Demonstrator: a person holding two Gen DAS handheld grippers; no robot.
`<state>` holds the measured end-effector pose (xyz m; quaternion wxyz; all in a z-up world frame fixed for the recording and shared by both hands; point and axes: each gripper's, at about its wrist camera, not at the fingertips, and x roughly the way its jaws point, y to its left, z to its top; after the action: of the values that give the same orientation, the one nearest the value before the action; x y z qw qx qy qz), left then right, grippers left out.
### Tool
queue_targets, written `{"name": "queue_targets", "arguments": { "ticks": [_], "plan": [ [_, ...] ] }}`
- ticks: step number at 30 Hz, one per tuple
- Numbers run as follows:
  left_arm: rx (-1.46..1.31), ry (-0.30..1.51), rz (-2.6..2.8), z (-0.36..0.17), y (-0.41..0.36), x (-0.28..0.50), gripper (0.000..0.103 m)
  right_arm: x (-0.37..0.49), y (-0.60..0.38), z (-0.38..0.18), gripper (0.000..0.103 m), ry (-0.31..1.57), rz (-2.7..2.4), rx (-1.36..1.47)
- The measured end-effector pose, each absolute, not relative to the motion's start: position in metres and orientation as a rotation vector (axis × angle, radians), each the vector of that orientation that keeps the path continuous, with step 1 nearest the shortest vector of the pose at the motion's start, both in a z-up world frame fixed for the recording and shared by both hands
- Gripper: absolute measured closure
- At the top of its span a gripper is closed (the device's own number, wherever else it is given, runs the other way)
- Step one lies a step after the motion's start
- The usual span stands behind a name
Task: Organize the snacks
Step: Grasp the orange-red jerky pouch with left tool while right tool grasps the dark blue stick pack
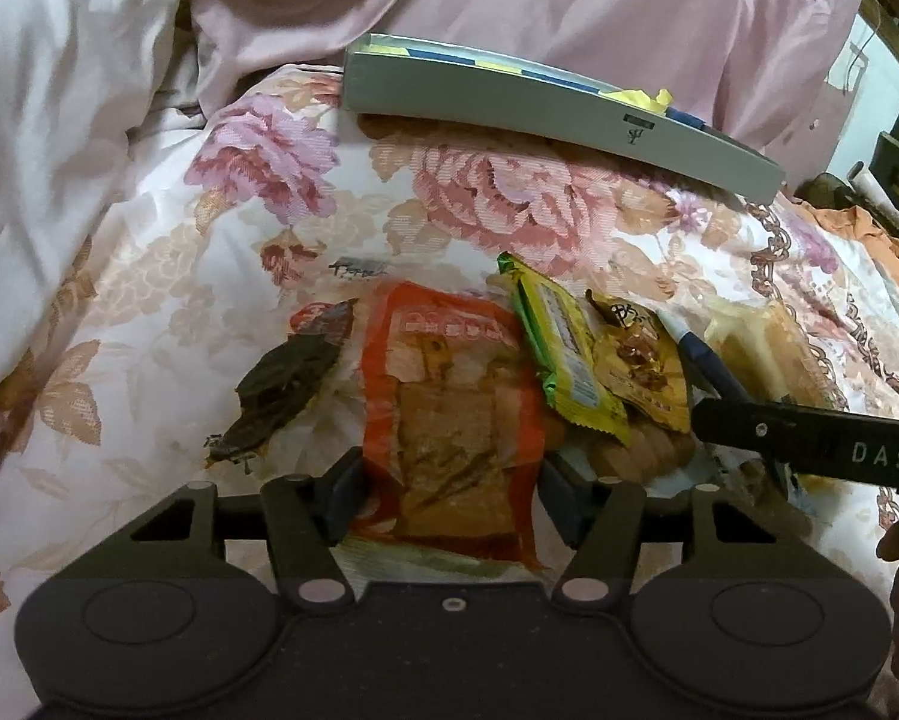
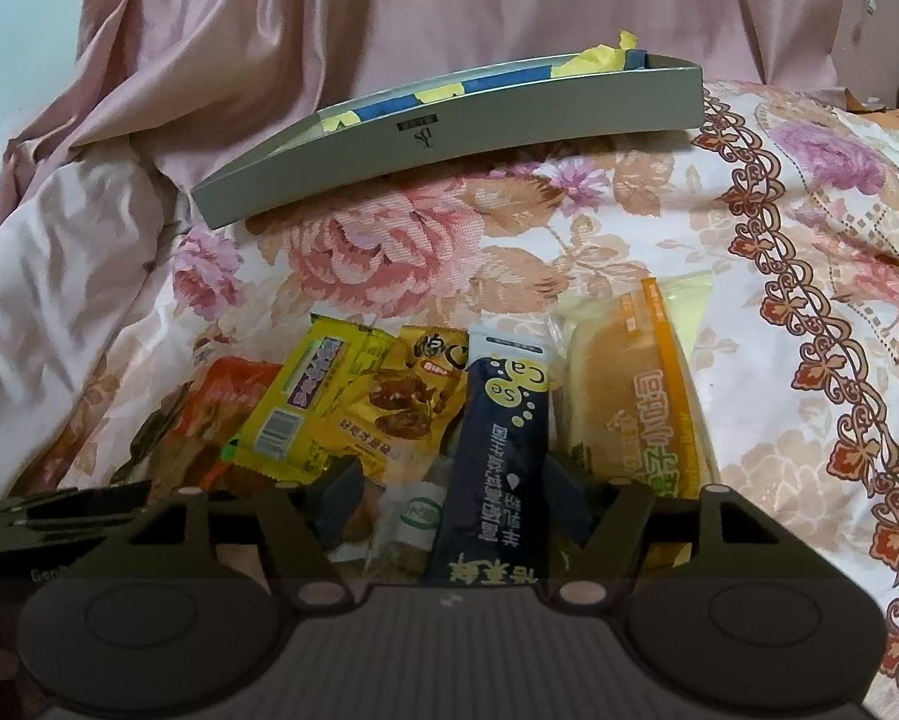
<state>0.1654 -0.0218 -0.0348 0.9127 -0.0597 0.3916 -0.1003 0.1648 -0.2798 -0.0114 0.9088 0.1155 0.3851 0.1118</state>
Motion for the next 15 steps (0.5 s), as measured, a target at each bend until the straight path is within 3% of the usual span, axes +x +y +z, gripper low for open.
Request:
{"name": "queue_targets", "arguments": {
  "ticks": [15],
  "plan": [
    [-0.136,0.81,-0.201,-0.032,-0.0229,0.1572,0.041,0.1602,-0.2797,-0.0135,0.031,0.795,0.288,0.263]
  ]
}}
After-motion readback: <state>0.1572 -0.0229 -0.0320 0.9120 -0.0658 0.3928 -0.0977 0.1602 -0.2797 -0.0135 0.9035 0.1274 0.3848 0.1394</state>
